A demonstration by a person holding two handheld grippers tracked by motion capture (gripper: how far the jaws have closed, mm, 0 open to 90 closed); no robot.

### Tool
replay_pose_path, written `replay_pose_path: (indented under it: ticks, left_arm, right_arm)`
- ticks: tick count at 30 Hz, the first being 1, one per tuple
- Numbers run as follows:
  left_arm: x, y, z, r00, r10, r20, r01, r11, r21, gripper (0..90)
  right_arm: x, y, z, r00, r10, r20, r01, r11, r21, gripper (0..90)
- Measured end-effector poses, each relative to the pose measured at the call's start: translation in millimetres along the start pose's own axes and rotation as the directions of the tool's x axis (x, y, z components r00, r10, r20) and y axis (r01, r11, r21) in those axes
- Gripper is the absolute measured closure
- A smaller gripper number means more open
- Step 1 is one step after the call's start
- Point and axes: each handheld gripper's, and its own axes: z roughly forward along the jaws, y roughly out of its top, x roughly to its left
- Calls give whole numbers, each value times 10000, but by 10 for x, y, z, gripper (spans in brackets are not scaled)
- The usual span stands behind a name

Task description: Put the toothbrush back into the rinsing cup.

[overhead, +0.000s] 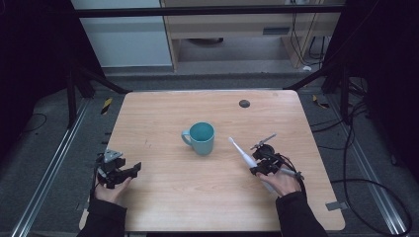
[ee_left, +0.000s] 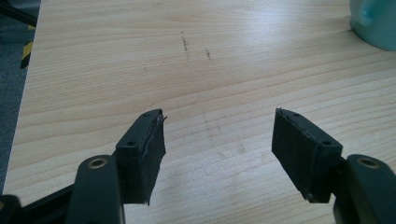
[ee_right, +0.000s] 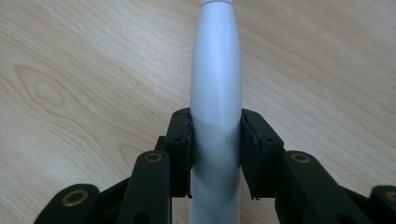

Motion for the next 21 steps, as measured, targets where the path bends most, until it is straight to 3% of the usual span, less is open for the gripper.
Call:
replay_pose_path:
  ticks: [5, 7, 10, 11, 14, 21]
  left_arm:
    - [-4, 3, -5, 10000, 3, 2, -3, 10000, -54, 340]
    - [-4, 3, -4, 10000, -3, 1, 3, 10000, -45, 340]
    - [-5, 3, -4, 10000, 2, -6, -2, 10000, -46, 340]
    - [-5, 3, -4, 10000, 2, -6, -2, 10000, -46, 339]
    - [-8, 4, -6, 10000, 9, -9, -9, 10000, -68, 340]
    - [-10, 5, -10, 10000, 14, -20, -14, 10000, -90, 339]
  right_arm:
    - [7, -6, -146, 9996, 271, 27, -265, 9906, -1344, 663]
    - [8, -7, -196, 9993, 363, -47, -365, 9820, -1855, 663]
    - [13, -6, -277, 9981, 572, -237, -615, 9590, -2767, 663]
    - [13, -6, -277, 9981, 572, -237, -615, 9590, -2767, 663]
    - [26, 5, -355, 9967, 762, -278, -811, 9282, -3630, 662]
    - [97, 97, -479, 9930, 1176, -51, -1044, 8594, -5005, 662]
